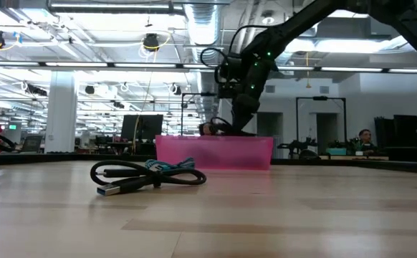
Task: Pick and place USB-C Cables
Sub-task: Put the right black charger cable into the pink bin
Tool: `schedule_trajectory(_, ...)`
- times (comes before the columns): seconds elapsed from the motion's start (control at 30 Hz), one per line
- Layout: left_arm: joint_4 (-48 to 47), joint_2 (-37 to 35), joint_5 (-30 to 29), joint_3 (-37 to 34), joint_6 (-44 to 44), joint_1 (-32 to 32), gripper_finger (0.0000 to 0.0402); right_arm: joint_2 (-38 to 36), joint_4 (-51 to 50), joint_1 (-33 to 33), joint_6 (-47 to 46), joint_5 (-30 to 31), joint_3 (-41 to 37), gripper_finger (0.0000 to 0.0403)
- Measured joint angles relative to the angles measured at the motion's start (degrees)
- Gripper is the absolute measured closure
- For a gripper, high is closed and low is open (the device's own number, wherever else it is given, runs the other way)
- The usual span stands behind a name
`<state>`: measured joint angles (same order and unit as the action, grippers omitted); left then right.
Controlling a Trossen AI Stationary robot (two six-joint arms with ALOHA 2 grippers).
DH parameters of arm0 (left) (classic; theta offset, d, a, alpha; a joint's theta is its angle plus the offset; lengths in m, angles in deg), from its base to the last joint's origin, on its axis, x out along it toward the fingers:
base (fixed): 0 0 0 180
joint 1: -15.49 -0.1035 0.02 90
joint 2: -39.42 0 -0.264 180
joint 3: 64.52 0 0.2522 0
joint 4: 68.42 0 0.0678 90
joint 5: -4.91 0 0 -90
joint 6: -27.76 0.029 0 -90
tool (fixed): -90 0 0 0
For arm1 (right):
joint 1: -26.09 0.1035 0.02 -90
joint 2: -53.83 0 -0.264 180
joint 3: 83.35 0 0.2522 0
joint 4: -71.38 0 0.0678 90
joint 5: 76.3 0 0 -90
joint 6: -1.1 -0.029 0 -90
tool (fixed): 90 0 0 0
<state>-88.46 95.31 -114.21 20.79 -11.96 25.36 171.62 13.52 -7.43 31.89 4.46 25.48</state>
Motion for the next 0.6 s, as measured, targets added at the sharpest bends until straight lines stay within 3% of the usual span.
schedule_trajectory(0.6, -5.6, -1.2, 0.2, 0.0, -0.9, -3.9, 0.0176, 6.1, -0.6, 0.1, 3.8, -1.5, 0.0, 0.0342)
